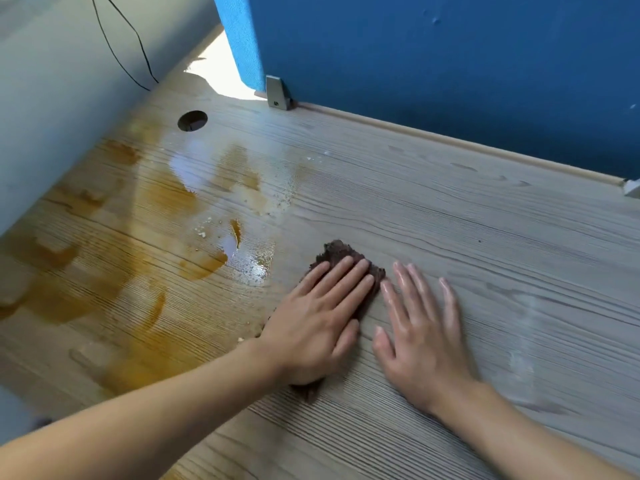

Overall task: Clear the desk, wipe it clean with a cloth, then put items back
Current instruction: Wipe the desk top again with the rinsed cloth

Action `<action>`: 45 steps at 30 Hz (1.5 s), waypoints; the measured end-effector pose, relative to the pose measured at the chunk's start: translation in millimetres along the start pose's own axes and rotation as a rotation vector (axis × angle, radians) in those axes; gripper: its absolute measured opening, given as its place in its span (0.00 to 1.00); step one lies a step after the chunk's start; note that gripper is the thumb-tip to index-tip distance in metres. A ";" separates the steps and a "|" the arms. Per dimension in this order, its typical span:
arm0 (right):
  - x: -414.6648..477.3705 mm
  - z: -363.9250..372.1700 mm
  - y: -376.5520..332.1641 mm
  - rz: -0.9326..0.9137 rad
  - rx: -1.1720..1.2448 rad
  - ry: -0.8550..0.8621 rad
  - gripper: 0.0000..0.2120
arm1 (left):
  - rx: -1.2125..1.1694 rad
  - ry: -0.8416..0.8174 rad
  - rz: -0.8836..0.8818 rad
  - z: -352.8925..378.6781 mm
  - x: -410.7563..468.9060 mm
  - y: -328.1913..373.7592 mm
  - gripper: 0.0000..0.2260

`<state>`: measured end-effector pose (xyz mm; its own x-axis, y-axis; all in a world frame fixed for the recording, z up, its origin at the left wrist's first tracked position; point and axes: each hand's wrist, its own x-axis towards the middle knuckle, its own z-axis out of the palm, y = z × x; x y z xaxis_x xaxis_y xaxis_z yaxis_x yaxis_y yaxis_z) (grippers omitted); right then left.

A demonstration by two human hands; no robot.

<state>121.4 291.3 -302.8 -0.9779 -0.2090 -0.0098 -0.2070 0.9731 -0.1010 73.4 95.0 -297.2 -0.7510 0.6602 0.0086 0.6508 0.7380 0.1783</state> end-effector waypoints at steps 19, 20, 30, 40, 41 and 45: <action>0.0 2.5 -0.8 0.004 -0.012 0.009 0.34 | 0.010 0.001 -0.273 -8.3 17.7 -33.9 0.29; -0.3 2.5 -1.0 0.009 -0.014 0.006 0.34 | 0.016 0.018 -0.412 -8.5 30.0 -39.0 0.30; 2.5 4.4 -2.1 0.019 -0.043 0.022 0.35 | -0.019 -0.103 0.140 -3.6 -54.2 2.3 0.28; 2.7 10.3 -0.9 0.026 -0.056 0.046 0.35 | 0.045 0.009 -0.164 0.7 -46.6 13.2 0.30; 2.9 11.5 -0.2 0.027 -0.063 0.044 0.34 | 0.021 -0.014 -0.050 1.2 -66.4 25.3 0.29; 2.1 2.7 -6.9 0.048 -0.068 0.047 0.33 | -0.020 -0.027 0.007 0.5 -61.9 4.7 0.28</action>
<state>120.9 283.8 -304.8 -0.9867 -0.1591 0.0339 -0.1603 0.9865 -0.0341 122.9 57.7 -297.4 -0.7430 0.6691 -0.0167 0.6535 0.7307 0.1975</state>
